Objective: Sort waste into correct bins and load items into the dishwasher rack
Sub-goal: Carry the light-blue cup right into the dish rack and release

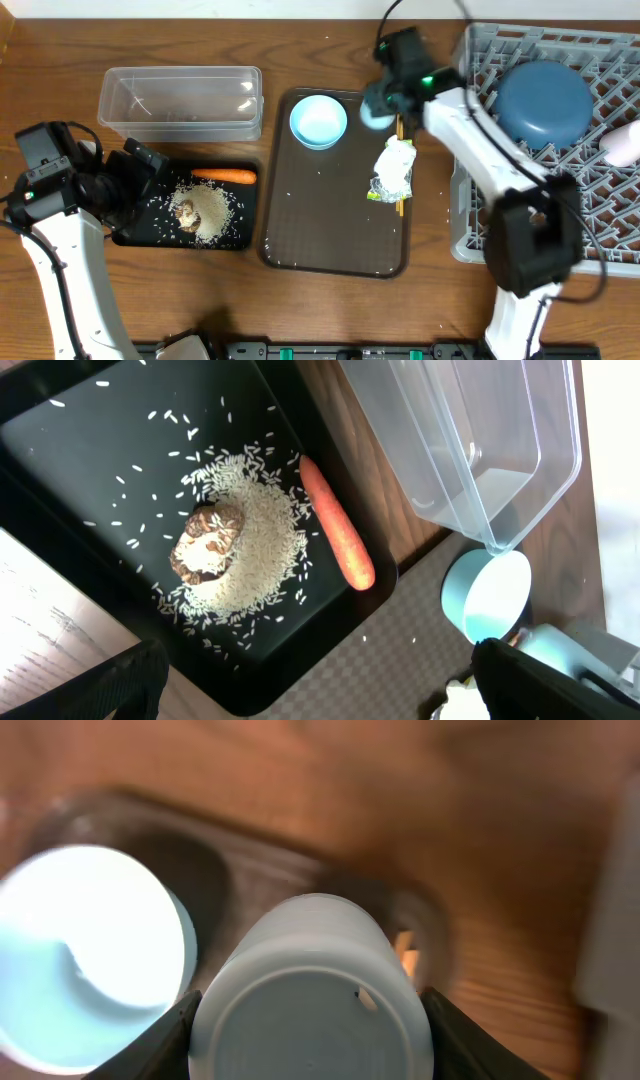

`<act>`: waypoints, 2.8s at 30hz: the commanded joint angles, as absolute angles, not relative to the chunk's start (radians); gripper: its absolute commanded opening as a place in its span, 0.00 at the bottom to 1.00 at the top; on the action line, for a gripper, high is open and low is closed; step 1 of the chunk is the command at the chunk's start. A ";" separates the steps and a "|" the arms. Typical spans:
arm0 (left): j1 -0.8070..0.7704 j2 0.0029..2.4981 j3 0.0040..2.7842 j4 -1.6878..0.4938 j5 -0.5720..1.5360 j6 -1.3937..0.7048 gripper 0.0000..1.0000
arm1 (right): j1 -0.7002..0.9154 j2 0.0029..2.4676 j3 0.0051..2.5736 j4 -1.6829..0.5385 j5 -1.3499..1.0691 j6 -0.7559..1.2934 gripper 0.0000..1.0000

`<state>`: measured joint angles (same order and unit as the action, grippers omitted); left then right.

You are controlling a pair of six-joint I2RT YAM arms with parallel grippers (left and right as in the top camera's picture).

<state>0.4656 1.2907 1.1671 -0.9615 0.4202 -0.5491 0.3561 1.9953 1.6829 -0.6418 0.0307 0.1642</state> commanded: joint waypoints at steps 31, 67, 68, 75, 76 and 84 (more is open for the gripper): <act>0.471 1.291 1.177 -0.963 0.426 -0.535 0.98 | -0.625 1.800 1.702 -0.624 0.077 0.141 0.57; 0.471 1.291 1.177 -0.963 0.426 -0.536 0.98 | -0.787 1.906 1.702 -0.534 -0.196 0.186 0.85; 0.471 1.291 1.177 -0.963 0.426 -0.536 0.98 | -0.781 1.888 1.702 -0.535 -0.213 0.186 0.86; 0.471 1.291 1.177 -0.963 0.426 -0.535 0.98 | -0.680 1.714 1.702 -0.535 -0.380 0.212 0.89; 0.471 1.291 1.177 -0.963 0.426 -0.536 0.98 | -0.659 1.694 1.702 -0.537 -0.421 0.222 0.89; 0.471 1.291 1.177 -0.963 0.426 -0.536 0.98 | -0.356 1.612 1.702 -0.583 -0.568 0.231 0.86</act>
